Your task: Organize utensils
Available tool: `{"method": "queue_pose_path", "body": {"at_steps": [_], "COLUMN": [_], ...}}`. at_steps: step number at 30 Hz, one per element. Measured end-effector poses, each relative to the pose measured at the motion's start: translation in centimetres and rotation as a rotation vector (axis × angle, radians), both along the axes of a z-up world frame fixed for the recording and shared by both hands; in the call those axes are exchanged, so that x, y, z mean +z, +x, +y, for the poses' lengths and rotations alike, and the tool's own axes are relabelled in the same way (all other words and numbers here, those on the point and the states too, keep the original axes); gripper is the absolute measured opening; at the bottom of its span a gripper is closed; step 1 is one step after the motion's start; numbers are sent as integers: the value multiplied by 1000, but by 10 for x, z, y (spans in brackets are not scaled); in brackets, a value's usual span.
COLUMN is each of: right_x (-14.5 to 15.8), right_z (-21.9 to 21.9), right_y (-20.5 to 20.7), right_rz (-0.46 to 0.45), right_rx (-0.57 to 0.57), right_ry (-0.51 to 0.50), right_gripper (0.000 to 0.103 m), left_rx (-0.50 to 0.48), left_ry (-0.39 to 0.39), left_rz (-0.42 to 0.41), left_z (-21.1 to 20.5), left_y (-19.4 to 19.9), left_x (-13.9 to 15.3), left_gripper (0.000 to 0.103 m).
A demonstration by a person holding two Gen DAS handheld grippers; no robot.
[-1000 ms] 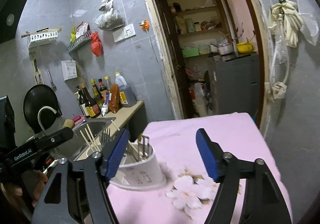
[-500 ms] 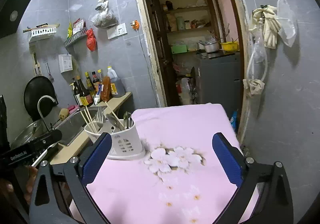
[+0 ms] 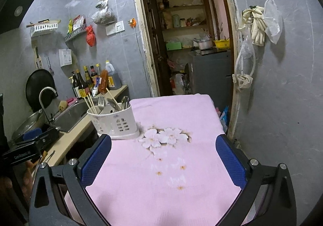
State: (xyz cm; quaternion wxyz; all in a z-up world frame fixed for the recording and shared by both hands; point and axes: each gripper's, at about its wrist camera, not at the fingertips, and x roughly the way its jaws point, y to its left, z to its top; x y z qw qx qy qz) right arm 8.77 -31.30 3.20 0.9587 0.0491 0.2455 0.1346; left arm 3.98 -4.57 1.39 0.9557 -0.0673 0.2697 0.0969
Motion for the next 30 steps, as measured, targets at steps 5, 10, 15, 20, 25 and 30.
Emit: {"method": "queue_pose_path", "body": {"at_steps": [5,10,15,20,25,30], "right_x": [0,2,7,9,10,11], "right_z": [-3,-3,-4,-5,-1,1], "right_y": [-29,-39,-41,-42,-40,-40], "right_rz": [-16,-17,-36,-47,-50,-52], "right_rx": [-2,31,33,24,31,31], "right_ry": [-25,-37,-33,-28,-31,-31], "right_gripper": [101,101,101,102,102,102], "left_rx": [-5,-1,-3,4,7,14], "left_ry": [27,-12,0,-4,-2,-4], "left_rz": [-28,-50,-63,-67,-72,-77], "left_z": [-11,-16,-18,-15,-14,-12], "left_y": [-27,-42,-46,-49,-51,-52], "left_x": [-3,-4,-1,0,0,1], "left_gripper": [99,99,99,99,99,99]}}
